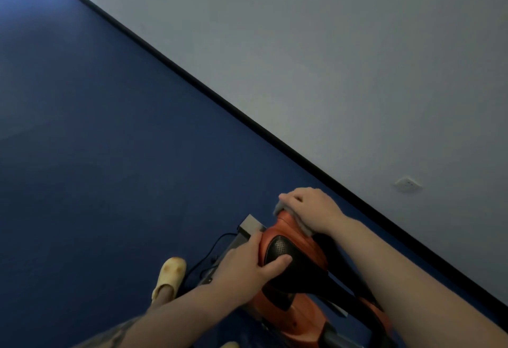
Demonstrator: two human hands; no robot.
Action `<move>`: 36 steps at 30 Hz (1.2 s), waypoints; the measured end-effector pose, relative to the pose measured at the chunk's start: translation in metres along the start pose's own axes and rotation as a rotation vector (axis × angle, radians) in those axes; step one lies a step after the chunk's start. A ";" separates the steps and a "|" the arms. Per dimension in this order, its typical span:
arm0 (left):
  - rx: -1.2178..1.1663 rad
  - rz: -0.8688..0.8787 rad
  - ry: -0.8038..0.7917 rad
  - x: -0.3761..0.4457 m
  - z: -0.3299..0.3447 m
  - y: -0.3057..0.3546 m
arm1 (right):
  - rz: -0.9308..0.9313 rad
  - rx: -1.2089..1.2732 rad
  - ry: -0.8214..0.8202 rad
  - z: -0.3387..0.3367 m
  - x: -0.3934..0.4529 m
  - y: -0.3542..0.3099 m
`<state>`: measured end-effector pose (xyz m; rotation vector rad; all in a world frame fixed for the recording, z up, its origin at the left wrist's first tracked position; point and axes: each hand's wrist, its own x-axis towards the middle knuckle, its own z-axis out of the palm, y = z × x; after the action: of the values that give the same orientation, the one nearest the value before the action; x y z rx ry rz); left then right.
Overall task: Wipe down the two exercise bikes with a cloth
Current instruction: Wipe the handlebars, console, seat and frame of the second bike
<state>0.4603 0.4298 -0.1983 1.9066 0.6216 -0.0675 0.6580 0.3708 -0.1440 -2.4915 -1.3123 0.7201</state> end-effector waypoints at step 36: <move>-0.160 0.034 0.048 -0.002 0.006 0.000 | 0.551 0.111 0.306 0.043 -0.106 0.014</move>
<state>0.4598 0.4240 -0.2004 1.7670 0.6084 0.0484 0.5947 0.2747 -0.1534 -2.7451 -0.4692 0.4632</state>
